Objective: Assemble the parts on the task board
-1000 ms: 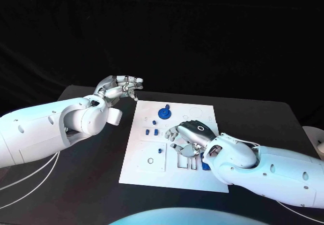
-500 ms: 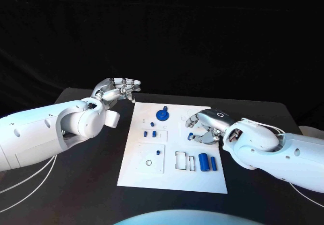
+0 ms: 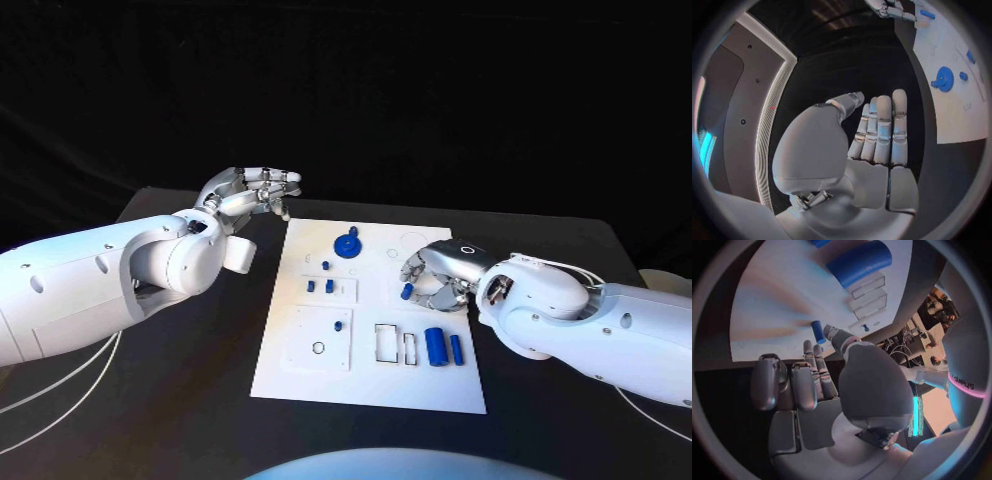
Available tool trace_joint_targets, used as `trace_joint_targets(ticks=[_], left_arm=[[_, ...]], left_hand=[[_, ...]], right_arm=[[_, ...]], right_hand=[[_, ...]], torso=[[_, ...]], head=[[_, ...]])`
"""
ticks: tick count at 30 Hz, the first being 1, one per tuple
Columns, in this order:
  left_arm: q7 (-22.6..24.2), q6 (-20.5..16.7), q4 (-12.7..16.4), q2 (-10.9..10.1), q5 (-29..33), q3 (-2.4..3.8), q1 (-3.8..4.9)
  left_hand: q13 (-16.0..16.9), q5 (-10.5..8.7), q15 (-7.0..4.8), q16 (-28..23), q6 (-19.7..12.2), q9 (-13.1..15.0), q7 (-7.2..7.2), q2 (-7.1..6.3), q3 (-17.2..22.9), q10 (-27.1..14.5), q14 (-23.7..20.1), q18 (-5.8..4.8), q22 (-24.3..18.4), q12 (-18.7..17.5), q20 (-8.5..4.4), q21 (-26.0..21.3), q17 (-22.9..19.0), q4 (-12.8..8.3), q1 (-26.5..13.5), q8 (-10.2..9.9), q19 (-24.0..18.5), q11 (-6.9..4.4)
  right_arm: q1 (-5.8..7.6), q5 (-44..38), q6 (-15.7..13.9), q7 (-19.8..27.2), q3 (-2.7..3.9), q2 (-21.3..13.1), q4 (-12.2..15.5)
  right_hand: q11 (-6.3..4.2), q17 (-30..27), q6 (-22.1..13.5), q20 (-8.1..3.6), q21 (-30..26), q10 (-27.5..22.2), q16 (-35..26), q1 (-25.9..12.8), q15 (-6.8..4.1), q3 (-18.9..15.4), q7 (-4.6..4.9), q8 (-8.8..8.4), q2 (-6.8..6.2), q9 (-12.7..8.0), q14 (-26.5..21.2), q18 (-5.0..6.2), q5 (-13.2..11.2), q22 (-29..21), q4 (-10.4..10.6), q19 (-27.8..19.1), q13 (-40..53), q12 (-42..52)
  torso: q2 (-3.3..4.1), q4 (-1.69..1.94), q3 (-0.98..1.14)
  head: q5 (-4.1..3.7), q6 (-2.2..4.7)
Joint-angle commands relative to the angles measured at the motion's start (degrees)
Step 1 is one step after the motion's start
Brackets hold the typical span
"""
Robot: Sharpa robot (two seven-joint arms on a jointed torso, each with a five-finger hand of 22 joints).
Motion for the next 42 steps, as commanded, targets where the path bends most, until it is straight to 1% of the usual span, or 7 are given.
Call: trace_joint_targets(ticks=[1, 7, 14, 16, 23, 27, 42], left_arm=[[0.35, 1.01, 0.13, 0.06, 0.23, 0.03, 0.06], [0.33, 1.02, 0.15, 0.0, 0.23, 0.03, 0.06], [0.28, 1.09, 0.17, -0.02, 0.23, 0.03, 0.06], [0.22, 1.13, 0.17, -0.03, 0.23, 0.03, 0.06], [0.16, 1.18, 0.16, -0.03, 0.23, 0.03, 0.06], [0.14, 1.2, 0.11, -0.04, 0.22, 0.03, 0.06], [0.26, 1.28, -0.22, 0.14, 0.22, 0.01, -0.01]], left_hand=[[0.05, -0.05, 0.33, -0.27, -0.3, -0.05, -0.14, 0.47, -0.19, -0.27, 0.0, 0.32, -0.06, 0.35, 0.11, -0.2, -0.06, -0.13, -0.12, -0.24, 0.07, -0.03], [0.05, -0.05, 0.33, -0.27, -0.3, -0.05, -0.14, 0.47, -0.19, -0.27, 0.0, 0.32, -0.06, 0.35, 0.11, -0.2, -0.06, -0.13, -0.12, -0.24, 0.07, -0.03], [0.05, -0.05, 0.33, -0.27, -0.3, -0.05, -0.14, 0.47, -0.19, -0.27, 0.0, 0.32, -0.06, 0.35, 0.11, -0.2, -0.06, -0.13, -0.12, -0.24, 0.07, -0.03], [0.05, -0.05, 0.33, -0.27, -0.3, -0.05, -0.14, 0.47, -0.19, -0.27, 0.0, 0.32, -0.06, 0.35, 0.11, -0.2, -0.06, -0.13, -0.12, -0.24, 0.07, -0.03], [0.05, -0.05, 0.33, -0.27, -0.3, -0.05, -0.14, 0.47, -0.19, -0.27, 0.0, 0.32, -0.06, 0.35, 0.11, -0.2, -0.06, -0.13, -0.12, -0.24, 0.07, -0.03], [0.11, -0.05, 0.32, -0.26, -0.24, -0.02, -0.15, 0.55, -0.19, -0.35, -0.02, 0.33, -0.09, 0.51, 0.12, -0.24, -0.06, -0.15, -0.06, -0.17, 0.09, -0.03], [0.11, -0.05, 0.32, -0.26, -0.24, -0.02, -0.15, 0.55, -0.19, -0.35, -0.02, 0.33, -0.09, 0.51, 0.12, -0.24, -0.06, -0.15, -0.06, -0.17, 0.09, -0.03]], right_arm=[[-0.17, -0.11, 1.62, 0.58, -0.03, 0.35, -0.39], [-0.39, 0.3, 1.11, 0.87, -0.06, 1.0, -1.09], [-0.6, 0.61, 0.41, 0.95, -0.07, 1.76, -1.85], [-0.69, 0.66, -0.25, 0.89, -0.07, 2.03, -2.05], [-0.86, 0.17, -2.61, -0.02, -0.08, 2.64, -2.45], [-0.92, -0.16, -4.83, -0.28, -0.07, 2.41, -2.01], [0.19, 4.74, -10.22, 1.38, 0.38, -0.99, 8.43]], right_hand=[[-0.22, 0.0, 0.95, -0.04, 0.73, 1.13, -0.14, 0.77, -0.31, 0.59, 0.11, -0.09, 0.66, -0.1, 1.66, 0.62, -0.87, 6.98, 0.19, 0.59, -0.09, 0.71], [-0.85, 0.11, 2.76, -0.54, 2.27, 3.74, 0.05, 0.94, -0.77, 2.81, 0.59, 0.32, 1.86, -0.19, 1.85, 0.28, -2.65, 7.8, 0.85, 1.4, -0.53, 1.73], [-1.36, 0.51, 4.68, -0.94, 4.04, 6.59, 0.38, 0.96, -1.19, 4.82, 0.47, 0.89, 2.72, -0.1, 2.06, -0.11, -3.72, 8.75, 1.44, 2.21, -0.79, 2.32], [-1.74, 0.6, 5.85, -1.19, 5.17, 8.17, 0.5, 1.2, -1.48, 5.94, 0.25, 1.36, 3.61, 0.07, 2.13, -0.35, -5.26, 9.34, 1.66, 2.7, -0.72, 2.66], [-1.97, 0.36, 6.56, -1.39, 6.23, 9.18, 0.45, 0.89, -1.68, 6.41, 0.09, 1.67, 3.8, 0.2, 2.12, -0.59, -5.52, 9.9, 2.01, 3.14, -0.6, 2.82], [-2.36, 0.48, 7.77, -1.65, 7.09, 10.14, 0.57, 1.42, -1.99, 7.26, -0.31, 2.45, 4.64, 0.6, 2.18, -0.77, -5.78, 10.35, 1.88, 3.51, -0.38, 3.03], [-2.66, 0.13, 8.42, -1.94, 8.29, 11.01, 0.48, 1.98, -2.28, 8.01, -0.55, 3.16, 4.94, 1.13, 2.16, -1.03, -5.88, 10.96, 1.36, 3.99, -0.18, 3.1]], torso=[[0.03, 0.03, -0.05], [0.01, -0.02, -0.01], [-0.01, -0.02, 0.02], [-0.01, -0.04, 0.02], [-0.01, -0.05, 0.02], [-0.08, -0.03, 0.02], [-0.2, -0.14, -0.03]], head=[[0.01, -0.08], [0.09, -0.22], [0.11, -0.29], [0.09, -0.38], [0.01, -0.41], [-0.09, -0.37], [0.36, -0.42]])
